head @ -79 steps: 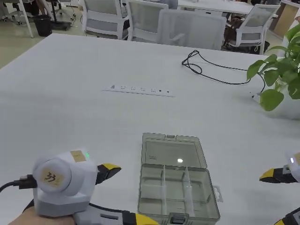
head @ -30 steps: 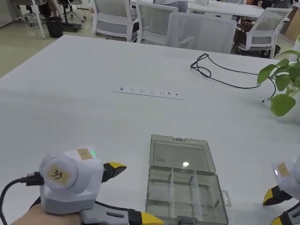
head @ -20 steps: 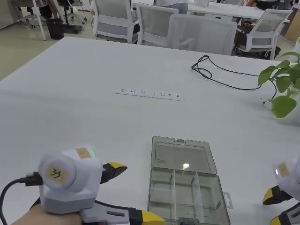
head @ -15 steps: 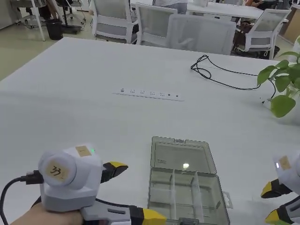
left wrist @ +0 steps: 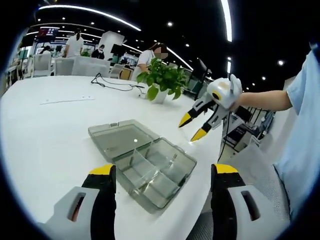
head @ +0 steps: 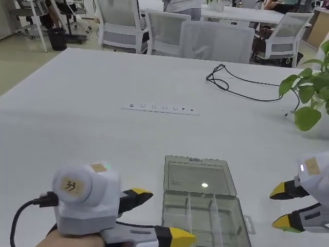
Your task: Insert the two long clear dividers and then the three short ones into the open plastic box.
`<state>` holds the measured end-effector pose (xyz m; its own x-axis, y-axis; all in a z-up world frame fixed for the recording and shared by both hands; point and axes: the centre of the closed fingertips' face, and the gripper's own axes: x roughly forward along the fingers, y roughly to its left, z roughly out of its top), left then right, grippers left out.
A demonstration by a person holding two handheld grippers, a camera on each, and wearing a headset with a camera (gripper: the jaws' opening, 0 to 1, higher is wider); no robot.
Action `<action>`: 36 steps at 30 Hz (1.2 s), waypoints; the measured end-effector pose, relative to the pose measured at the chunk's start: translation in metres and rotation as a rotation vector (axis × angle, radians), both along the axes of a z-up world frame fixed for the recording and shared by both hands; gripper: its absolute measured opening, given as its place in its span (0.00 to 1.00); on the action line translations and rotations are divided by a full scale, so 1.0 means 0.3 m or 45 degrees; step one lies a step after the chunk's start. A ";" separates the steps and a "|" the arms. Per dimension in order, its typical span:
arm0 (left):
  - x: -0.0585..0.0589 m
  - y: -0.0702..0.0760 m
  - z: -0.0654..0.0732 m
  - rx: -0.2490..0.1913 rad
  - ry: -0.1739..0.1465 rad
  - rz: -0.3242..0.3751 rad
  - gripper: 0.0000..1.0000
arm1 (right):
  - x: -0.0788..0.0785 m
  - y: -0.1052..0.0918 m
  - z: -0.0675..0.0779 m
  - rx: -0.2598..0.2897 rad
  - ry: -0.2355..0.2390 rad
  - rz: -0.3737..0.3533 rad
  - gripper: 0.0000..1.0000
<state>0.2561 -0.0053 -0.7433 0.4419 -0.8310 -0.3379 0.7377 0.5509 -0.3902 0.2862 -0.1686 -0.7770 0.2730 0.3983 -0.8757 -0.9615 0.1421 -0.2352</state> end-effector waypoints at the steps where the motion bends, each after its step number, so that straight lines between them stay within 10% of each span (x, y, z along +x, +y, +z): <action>1: 0.003 -0.006 0.008 -0.012 0.009 0.005 0.77 | 0.000 0.009 0.005 0.002 -0.011 0.012 0.32; 16: 0.039 -0.093 0.016 -0.142 0.328 0.074 0.61 | -0.011 0.186 0.102 0.041 -0.210 0.126 0.32; 36: 0.030 -0.148 0.028 -0.252 0.496 0.074 0.19 | -0.084 0.375 0.143 0.052 -0.319 0.300 0.32</action>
<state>0.2651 -0.0496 -0.7350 0.3607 -0.8742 -0.3250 0.4847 0.4734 -0.7355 0.2609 -0.0561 -0.7342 0.3739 0.5092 -0.7752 -0.8821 -0.0630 -0.4669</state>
